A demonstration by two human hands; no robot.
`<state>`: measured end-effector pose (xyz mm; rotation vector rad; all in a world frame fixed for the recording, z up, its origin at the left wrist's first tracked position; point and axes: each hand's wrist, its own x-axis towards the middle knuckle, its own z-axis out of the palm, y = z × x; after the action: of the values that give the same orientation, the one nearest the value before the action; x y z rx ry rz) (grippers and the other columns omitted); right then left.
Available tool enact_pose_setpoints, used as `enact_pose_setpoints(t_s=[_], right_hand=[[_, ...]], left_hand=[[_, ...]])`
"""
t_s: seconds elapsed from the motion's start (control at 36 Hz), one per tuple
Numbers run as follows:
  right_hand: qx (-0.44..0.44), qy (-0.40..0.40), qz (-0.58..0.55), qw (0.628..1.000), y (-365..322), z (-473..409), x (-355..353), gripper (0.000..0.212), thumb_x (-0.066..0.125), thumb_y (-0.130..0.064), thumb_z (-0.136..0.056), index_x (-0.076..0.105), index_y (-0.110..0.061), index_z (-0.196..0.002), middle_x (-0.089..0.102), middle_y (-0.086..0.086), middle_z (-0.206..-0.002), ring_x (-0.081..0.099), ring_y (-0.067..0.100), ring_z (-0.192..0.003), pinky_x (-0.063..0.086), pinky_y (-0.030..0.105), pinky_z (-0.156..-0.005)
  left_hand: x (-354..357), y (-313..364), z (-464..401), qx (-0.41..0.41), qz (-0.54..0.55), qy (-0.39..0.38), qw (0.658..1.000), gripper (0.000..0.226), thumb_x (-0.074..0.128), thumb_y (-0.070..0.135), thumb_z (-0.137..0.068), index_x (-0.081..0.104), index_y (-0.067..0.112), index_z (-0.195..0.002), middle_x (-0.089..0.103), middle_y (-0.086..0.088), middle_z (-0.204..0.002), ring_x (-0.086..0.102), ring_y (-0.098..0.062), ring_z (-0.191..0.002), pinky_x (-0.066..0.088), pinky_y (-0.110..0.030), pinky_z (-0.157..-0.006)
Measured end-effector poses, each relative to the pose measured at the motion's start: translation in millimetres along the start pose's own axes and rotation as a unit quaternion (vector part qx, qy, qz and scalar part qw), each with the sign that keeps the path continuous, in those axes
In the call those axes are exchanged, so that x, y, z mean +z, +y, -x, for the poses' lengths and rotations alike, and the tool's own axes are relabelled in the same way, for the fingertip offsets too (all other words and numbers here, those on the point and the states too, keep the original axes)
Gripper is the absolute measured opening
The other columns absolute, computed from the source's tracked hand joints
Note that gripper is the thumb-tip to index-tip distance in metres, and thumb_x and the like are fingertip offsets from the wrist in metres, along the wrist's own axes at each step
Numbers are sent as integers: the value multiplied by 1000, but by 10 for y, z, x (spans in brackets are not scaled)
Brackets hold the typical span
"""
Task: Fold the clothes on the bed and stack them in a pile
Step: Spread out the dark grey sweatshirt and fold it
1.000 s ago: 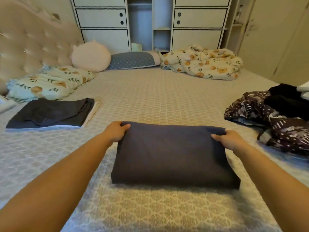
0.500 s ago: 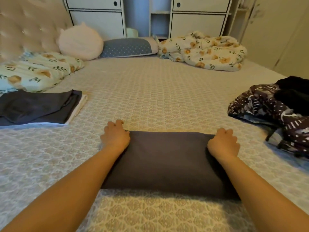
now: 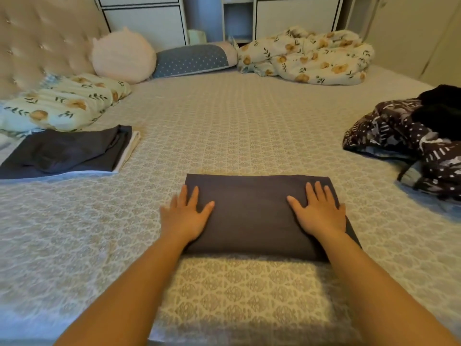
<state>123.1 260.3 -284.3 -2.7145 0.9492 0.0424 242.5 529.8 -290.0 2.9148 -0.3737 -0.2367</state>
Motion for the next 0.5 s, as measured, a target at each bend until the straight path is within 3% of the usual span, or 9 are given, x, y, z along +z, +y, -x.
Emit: enact_pose_setpoints(t_s=[0.06,0.14,0.19,0.25,0.31,0.36,0.42,0.5], right_hand=[[37,4,-28,999,88,32,-43,77,16,-70,-91,4,-26,-153,-4,-2,-161,2,24,-147,10,49,-116],[77,65,-69,993,135,133,-98,76,35,-65,-91,23,-18,-150,26,11,-154,28,32,-138,27,46,-108],[118,126,-146,974,155,185,-110,75,56,-56,-86,36,-8,-141,41,17,-141,40,36,-127,36,47,-100],[180,127,-251,943,199,194,-163,77,68,-46,-82,38,1,-135,44,21,-136,46,40,-120,42,45,-91],[201,63,-269,940,241,200,-251,69,67,-42,-85,44,6,-129,52,22,-129,53,40,-113,42,39,-80],[175,13,-220,960,231,234,-343,55,59,-40,-91,54,5,-123,58,22,-123,56,38,-108,42,37,-77],[141,26,-187,972,135,298,-394,46,54,-34,-94,56,3,-122,59,21,-121,56,38,-106,42,36,-77],[76,86,-164,980,-122,382,-451,45,50,-32,-96,51,-3,-130,57,19,-126,54,38,-112,44,39,-85]], left_hand=[[31,-107,98,-35,49,67,996,80,22,70,-90,7,24,-153,18,-10,-158,18,-28,-144,17,-48,-116],[68,-65,296,-68,78,156,982,78,34,61,-92,22,9,-149,39,-16,-143,37,-34,-130,34,-45,-105],[62,5,355,-89,119,144,978,71,40,58,-92,35,6,-141,47,-17,-133,47,-33,-118,42,-43,-94],[-5,37,323,-122,190,99,969,61,47,55,-91,49,4,-126,58,-16,-120,56,-31,-103,45,-38,-80],[-109,27,261,-140,273,54,950,56,52,52,-91,58,4,-118,63,-15,-113,58,-28,-91,45,-34,-74],[-195,12,229,-147,329,52,931,54,51,49,-92,58,5,-121,62,-15,-117,58,-31,-98,44,-34,-77],[-259,3,234,-141,317,96,933,50,44,47,-96,54,9,-126,59,-15,-122,56,-34,-108,42,-38,-83],[-369,-64,263,-120,267,177,940,38,40,46,-98,52,16,-119,61,-13,-115,57,-35,-101,40,-37,-75]])
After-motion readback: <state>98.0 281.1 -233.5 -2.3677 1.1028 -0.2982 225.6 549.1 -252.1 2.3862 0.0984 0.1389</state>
